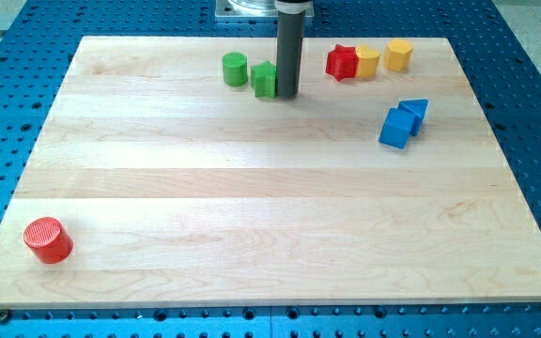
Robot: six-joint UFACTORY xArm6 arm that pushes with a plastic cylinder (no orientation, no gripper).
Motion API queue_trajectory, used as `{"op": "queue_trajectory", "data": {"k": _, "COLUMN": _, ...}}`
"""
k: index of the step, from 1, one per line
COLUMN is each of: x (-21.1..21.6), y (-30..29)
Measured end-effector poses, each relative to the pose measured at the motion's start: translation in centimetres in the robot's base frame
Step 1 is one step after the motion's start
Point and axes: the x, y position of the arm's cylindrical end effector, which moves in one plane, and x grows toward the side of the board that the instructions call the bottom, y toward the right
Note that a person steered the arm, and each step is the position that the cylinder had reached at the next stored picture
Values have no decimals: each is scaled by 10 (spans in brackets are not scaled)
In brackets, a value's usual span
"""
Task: Separate the red star from the yellow heart
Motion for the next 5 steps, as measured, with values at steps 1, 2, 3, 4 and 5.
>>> {"op": "queue_trajectory", "data": {"k": 1, "x": -13, "y": -26}}
{"op": "queue_trajectory", "data": {"k": 2, "x": -41, "y": -6}}
{"op": "queue_trajectory", "data": {"k": 3, "x": -91, "y": 44}}
{"op": "queue_trajectory", "data": {"k": 4, "x": -100, "y": 103}}
{"op": "queue_trajectory", "data": {"k": 5, "x": -62, "y": 110}}
